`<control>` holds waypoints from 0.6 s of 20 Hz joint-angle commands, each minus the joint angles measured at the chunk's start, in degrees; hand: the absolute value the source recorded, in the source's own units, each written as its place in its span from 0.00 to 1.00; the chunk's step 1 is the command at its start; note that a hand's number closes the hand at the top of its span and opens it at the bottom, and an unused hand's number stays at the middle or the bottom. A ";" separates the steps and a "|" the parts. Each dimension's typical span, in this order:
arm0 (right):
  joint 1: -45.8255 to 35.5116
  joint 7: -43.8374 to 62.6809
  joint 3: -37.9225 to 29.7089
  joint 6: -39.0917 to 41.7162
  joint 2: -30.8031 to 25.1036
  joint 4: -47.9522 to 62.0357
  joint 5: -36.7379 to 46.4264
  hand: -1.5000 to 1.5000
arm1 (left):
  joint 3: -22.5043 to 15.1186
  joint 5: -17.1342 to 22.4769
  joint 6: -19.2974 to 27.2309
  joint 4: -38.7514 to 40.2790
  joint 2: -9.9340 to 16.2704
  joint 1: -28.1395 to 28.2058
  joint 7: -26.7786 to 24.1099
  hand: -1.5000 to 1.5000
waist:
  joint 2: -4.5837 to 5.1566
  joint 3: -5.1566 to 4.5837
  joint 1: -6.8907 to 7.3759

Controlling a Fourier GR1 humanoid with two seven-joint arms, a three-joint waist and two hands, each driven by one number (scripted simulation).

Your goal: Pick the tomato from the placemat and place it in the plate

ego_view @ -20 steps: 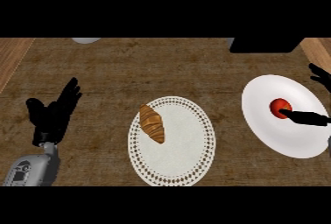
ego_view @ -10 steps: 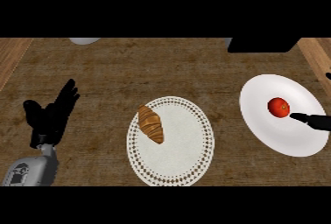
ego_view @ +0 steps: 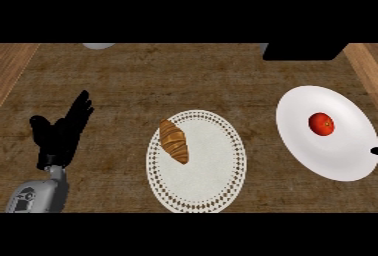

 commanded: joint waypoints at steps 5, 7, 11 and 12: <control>0.53 -7.09 0.58 -0.93 -3.37 7.94 0.19 0.00 | 2.26 1.08 -2.60 -3.37 0.90 2.47 1.28 0.50 | 0.01 0.00 0.21; 0.33 -7.13 1.00 -0.86 -4.16 7.78 -0.29 0.00 | 0.42 -1.82 0.05 -2.95 -0.84 -0.31 2.75 0.50 | 0.02 0.00 0.13; 0.33 -13.49 -0.08 1.28 -8.51 16.49 0.61 0.00 | 2.99 0.66 -3.04 -1.37 0.83 0.30 1.25 0.50 | 0.04 0.00 0.18; -0.71 -17.22 -1.61 2.42 -11.33 22.88 1.32 0.00 | 3.05 1.77 -4.83 -2.93 1.86 1.72 1.58 0.50 | 0.10 0.04 0.44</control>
